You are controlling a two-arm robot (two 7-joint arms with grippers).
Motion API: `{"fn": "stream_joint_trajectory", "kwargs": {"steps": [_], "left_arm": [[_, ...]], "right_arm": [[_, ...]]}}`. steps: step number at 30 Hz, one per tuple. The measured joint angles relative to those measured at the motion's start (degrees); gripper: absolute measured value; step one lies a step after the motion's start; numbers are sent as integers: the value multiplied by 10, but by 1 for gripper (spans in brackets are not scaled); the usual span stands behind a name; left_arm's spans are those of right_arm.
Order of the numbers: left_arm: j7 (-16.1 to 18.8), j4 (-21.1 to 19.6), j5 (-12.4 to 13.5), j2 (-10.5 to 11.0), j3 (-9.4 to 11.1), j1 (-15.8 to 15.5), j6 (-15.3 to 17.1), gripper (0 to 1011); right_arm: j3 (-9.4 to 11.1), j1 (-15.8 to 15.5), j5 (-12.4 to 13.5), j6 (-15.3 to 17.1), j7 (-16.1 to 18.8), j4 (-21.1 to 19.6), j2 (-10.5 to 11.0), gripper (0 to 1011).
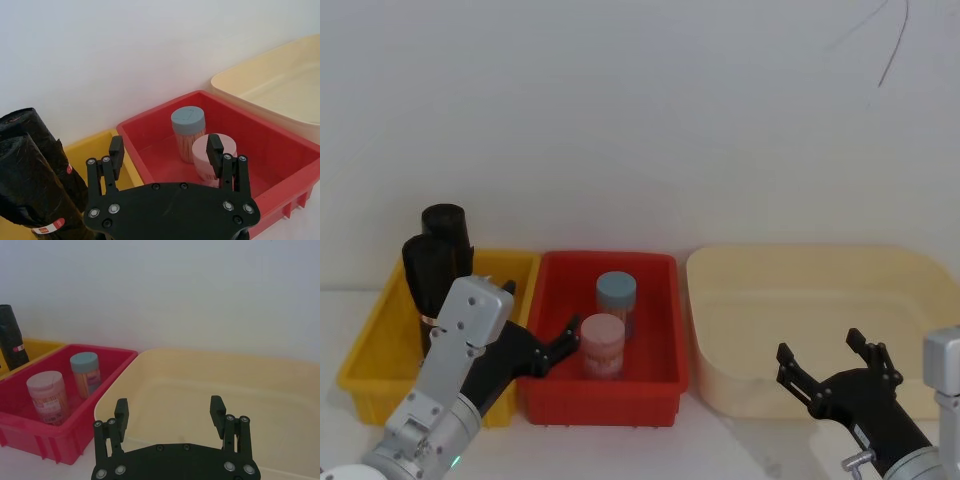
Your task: Pick up the garbage bag with the one hand and transfer it to the other hand.
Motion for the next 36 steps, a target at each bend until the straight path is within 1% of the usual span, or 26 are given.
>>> {"fn": "stream_joint_trajectory", "kwargs": {"steps": [11, 14, 16, 17, 19, 20, 23, 24, 25, 27, 30, 31, 32, 33, 34, 35, 36], "left_arm": [[-1, 0, 0, -1, 0, -3, 2, 1000], [-5, 0, 1, -3, 2, -9, 9, 1000], [-10, -4, 1, -4, 3, -16, 20, 1000], [-12, -8, 1, -5, 3, -21, 27, 1000], [-14, -11, 1, -5, 3, -25, 32, 1000], [-18, -20, 1, -5, 3, -33, 46, 1000], [-22, -31, 1, -4, 2, -41, 62, 1000], [-24, -40, 1, -3, 0, -48, 73, 1000], [-24, -40, 1, -3, 0, -48, 73, 1000], [-30, -61, -1, 2, -7, -59, 101, 1000], [-33, -81, -4, 9, -17, -63, 122, 1000], [-35, -93, -8, 15, -24, -64, 138, 1000], [-36, -101, -10, 19, -30, -64, 145, 1000], [-38, -113, -14, 25, -41, -61, 157, 1000], [-39, -119, -17, 28, -46, -59, 164, 1000], [-39, -124, -20, 31, -51, -56, 170, 1001], [-40, -132, -22, 35, -59, -52, 176, 1000]], "right_arm": [[0, 1, 0, 0, 2, 1, 0, 1004], [1, 6, 3, 2, 7, 2, 0, 1004], [2, 10, 5, 4, 11, 3, 0, 1004], [2, 21, 10, 8, 18, 4, 0, 1004], [2, 23, 12, 10, 21, 4, 0, 1004], [2, 27, 14, 12, 23, 4, -1, 1004], [1, 51, 26, 23, 38, 7, -7, 1004], [0, 57, 28, 25, 41, 8, -9, 1004], [-1, 62, 31, 27, 44, 9, -11, 1004], [-6, 78, 38, 35, 52, 13, -16, 1004], [-15, 103, 46, 46, 64, 20, -25, 1004], [-20, 114, 49, 51, 69, 23, -30, 1004], [-24, 122, 50, 54, 71, 26, -32, 1004], [-27, 127, 51, 56, 74, 28, -35, 1004], [-30, 133, 52, 60, 77, 31, -37, 1004], [-37, 145, 54, 65, 82, 36, -42, 1004], [-43, 152, 54, 67, 84, 40, -45, 1004]]}}
